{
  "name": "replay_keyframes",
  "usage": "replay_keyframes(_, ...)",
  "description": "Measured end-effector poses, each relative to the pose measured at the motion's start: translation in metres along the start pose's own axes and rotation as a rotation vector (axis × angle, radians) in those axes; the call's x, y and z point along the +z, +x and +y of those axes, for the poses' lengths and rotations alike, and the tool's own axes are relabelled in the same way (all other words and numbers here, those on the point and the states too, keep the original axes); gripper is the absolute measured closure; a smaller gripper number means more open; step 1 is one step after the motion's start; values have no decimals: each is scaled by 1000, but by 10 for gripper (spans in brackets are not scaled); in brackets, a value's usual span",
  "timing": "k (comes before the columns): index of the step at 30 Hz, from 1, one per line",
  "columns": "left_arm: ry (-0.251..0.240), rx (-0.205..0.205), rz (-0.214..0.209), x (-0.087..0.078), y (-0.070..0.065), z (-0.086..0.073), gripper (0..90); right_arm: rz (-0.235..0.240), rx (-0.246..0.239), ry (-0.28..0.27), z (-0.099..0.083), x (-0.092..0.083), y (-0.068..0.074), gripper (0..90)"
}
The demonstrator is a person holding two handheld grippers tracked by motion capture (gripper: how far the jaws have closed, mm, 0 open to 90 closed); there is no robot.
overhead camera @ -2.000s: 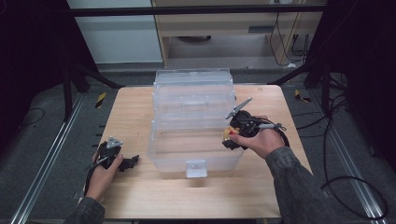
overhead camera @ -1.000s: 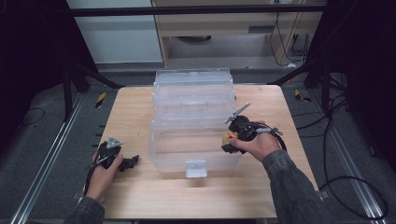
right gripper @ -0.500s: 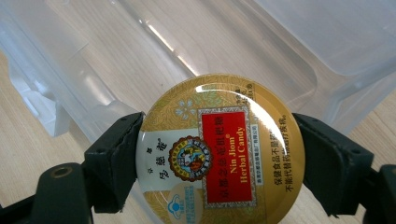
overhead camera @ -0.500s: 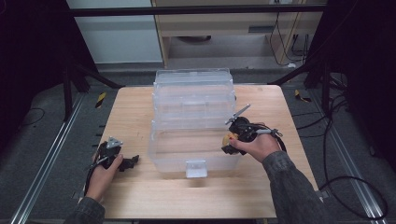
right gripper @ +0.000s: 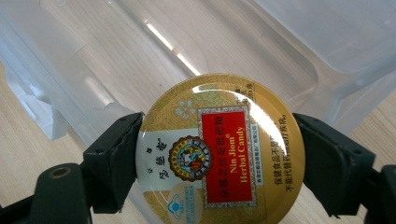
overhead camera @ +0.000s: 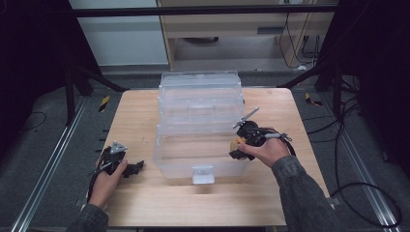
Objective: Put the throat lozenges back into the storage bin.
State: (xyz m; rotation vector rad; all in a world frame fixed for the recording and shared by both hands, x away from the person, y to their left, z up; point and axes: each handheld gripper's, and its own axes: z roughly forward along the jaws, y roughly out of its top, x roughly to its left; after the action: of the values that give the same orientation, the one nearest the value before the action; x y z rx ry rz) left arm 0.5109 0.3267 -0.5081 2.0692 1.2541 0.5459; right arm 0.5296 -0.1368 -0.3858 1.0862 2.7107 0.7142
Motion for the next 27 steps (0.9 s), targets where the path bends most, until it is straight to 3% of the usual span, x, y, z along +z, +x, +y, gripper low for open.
replay_keyframes(4, 0, 0, 0, 0, 0, 0, 0, -12, 20, -8, 1, -4, 1, 129)
replay_keyframes(15, 0, 1, 0, 0, 0, 0, 0, -68, -4, -61, 1, -34, -1, 254)
replay_keyframes(27, -1, 12, -10, 0, 0, 0, 0, -124, -65, -81, 14, -60, -10, 222)
